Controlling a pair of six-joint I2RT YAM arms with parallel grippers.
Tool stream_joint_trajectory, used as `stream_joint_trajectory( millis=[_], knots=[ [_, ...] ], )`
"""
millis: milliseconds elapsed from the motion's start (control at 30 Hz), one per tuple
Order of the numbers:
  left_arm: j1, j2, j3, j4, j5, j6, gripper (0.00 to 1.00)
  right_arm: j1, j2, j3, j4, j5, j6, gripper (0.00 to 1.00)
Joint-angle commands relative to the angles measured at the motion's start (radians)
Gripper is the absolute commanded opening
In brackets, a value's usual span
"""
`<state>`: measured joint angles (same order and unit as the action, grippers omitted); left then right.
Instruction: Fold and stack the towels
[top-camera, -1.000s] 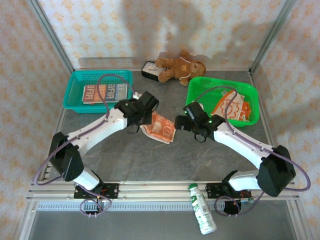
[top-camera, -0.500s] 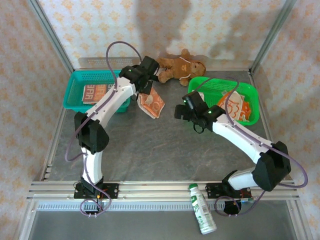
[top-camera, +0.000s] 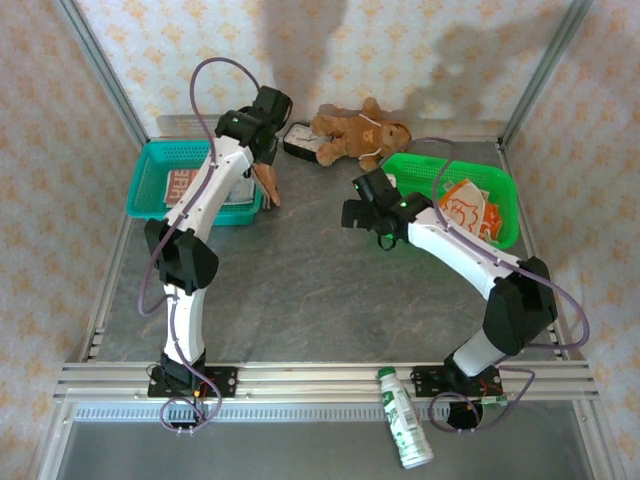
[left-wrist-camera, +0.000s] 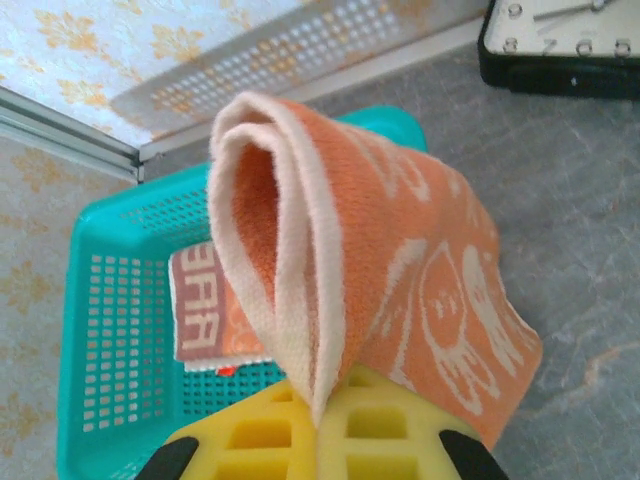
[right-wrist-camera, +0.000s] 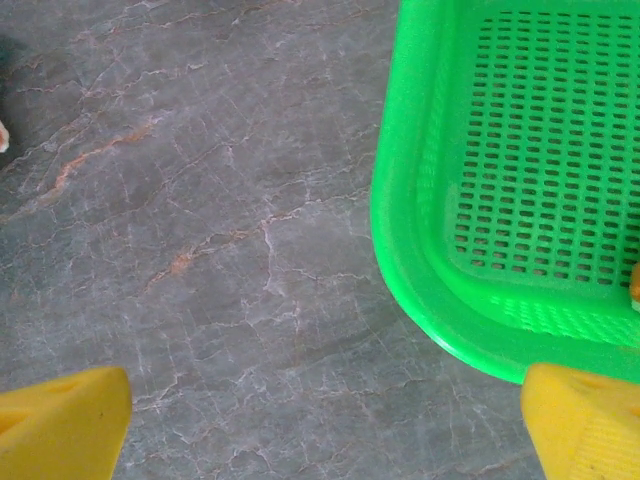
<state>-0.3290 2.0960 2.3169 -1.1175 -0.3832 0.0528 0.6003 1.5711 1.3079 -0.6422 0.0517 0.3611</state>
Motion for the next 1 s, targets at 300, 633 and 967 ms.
stream_joint_trajectory(
  millis=[300,633,967],
  knots=[
    [0.117,0.013,0.034,-0.066,-0.01,0.122,0.0,-0.029,0.072,0.092,-0.055,-0.021,-0.059,0.99],
    [0.231,0.007,-0.23,0.14,0.045,0.141,0.0,-0.029,0.11,0.129,-0.074,-0.045,-0.057,0.99],
    [0.277,0.064,-0.302,0.313,-0.003,0.207,0.0,-0.028,0.122,0.168,-0.126,-0.042,-0.067,0.99]
  ],
)
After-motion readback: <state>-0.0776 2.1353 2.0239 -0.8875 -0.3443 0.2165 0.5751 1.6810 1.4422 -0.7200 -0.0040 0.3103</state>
